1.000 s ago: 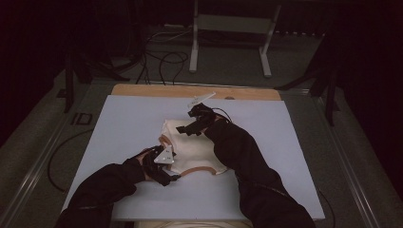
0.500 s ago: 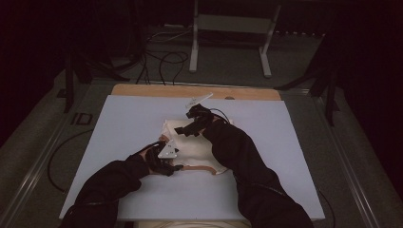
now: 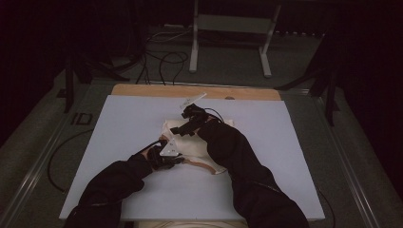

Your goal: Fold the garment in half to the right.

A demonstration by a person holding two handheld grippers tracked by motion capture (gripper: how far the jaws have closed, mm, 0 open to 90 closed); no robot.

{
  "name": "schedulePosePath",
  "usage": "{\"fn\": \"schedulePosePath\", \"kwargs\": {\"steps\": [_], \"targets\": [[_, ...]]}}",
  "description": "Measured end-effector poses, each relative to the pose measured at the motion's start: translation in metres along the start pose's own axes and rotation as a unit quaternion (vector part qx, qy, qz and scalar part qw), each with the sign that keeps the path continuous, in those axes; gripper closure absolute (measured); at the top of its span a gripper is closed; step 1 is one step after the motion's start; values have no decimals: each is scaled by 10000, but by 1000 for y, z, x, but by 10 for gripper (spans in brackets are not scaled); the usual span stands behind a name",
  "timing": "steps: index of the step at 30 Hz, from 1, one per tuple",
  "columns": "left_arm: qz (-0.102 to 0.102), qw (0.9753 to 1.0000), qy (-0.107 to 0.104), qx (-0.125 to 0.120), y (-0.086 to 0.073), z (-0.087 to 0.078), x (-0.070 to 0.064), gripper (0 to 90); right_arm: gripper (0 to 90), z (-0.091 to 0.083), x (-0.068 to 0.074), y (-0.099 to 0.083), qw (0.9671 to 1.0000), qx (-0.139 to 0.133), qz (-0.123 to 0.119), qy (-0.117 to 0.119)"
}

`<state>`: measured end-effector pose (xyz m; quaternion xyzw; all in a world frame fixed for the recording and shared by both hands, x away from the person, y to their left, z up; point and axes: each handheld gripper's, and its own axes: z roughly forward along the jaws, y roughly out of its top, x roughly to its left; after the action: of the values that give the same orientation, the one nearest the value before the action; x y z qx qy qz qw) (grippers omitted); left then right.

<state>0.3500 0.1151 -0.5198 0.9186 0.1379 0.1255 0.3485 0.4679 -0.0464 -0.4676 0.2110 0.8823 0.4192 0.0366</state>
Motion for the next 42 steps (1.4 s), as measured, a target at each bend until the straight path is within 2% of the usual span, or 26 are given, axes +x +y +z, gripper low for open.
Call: {"fn": "schedulePosePath", "kwargs": {"steps": [4,9,12,15,18,19,22,23,27,28,30,32,36,42], "targets": [[-89,9999,-73,-70,-2,1,2,831,102,10,-3,5,10000,62,49,12],[-131,9998,-111,-122,-3,1,3,834,102,23,-7,11,9995,93,282,42],[-85,9999,-98,-107,-3,1,3,834,102,33,-9,13,9992,126,351,141],[-148,9997,-121,-133,-3,1,3,835,130,41,-12,15,9995,126,211,195],[-173,9997,-125,-142,-4,1,4,834,131,49,-16,15,9993,58,273,250],[-163,9997,-117,-140,-4,1,3,835,131,50,-15,16,9992,51,346,208],[-160,9997,-117,-151,-4,1,3,835,125,58,-15,18,9983,100,523,-237],[-163,9997,-118,-157,-4,1,4,835,125,60,-14,19,9978,150,585,-277],[-165,9996,-134,-164,-4,1,4,835,139,72,-13,21,9960,468,650,-407],[-161,9996,-135,-165,-4,1,4,835,176,75,-11,23,9933,606,767,-611],[-146,9997,-126,-167,-4,1,4,834,236,76,-9,25,9925,615,839,-649],[-150,9997,-129,-166,-5,1,4,834,262,76,-10,27,9906,626,931,-788],[-146,9997,-129,-171,-5,1,4,835,308,79,-12,27,9896,634,1026,-789],[-155,9996,-148,-160,-4,1,4,835,410,86,-15,24,9898,663,905,-881]]}}
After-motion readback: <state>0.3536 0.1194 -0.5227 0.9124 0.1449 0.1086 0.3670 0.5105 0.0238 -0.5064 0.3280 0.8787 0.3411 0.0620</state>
